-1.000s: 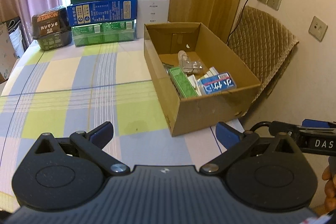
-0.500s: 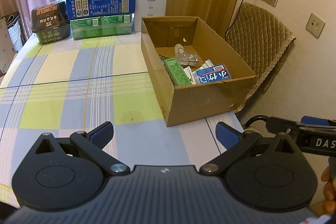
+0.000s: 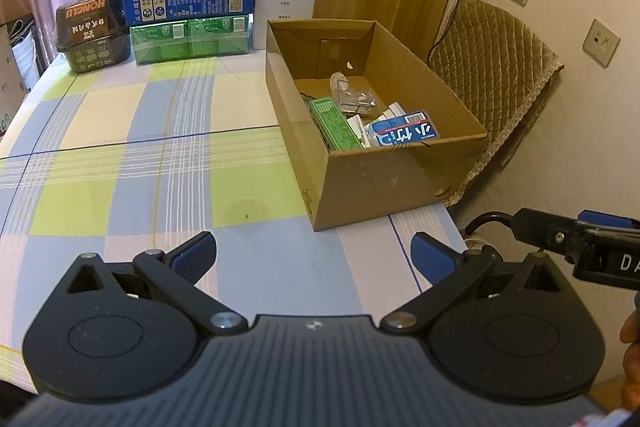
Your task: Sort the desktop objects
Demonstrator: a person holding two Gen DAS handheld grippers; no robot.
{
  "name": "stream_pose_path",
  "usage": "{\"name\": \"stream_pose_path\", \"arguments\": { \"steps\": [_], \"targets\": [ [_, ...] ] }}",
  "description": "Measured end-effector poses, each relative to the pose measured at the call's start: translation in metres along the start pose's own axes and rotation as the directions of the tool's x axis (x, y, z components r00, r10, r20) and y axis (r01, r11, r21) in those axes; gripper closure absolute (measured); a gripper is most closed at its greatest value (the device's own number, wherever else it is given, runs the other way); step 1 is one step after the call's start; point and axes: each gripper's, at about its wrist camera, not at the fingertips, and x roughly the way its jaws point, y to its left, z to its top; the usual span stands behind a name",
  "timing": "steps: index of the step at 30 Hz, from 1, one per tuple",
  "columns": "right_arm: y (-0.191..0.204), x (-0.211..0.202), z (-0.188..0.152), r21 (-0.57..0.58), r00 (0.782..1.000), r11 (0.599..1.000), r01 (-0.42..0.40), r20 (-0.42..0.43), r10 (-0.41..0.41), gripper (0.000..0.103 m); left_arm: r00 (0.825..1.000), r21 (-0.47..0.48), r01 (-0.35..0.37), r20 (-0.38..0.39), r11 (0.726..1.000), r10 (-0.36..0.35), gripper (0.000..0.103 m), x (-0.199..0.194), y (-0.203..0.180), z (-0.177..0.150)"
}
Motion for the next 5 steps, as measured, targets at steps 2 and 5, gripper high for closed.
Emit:
{"name": "stream_pose_path", "arguments": {
  "steps": [2,5],
  "targets": [
    [-0.0005,0.0007,-0.0007,0.0,1.0,1.0,0.002,-0.003,-0.002,0.002,1.0,0.007,0.006,0.004,1.0,-0.006,0.001,-0.0001,-0.0005,-0.0013],
    [-0.0002,0.0016,-0.0028,-0.002,1.0,1.0,0.007,-0.007,-0.007,0.002,1.0,0.008,0.009,0.006,1.0,-0.009,0.001,-0.0005,0.0,-0.002]
  ]
}}
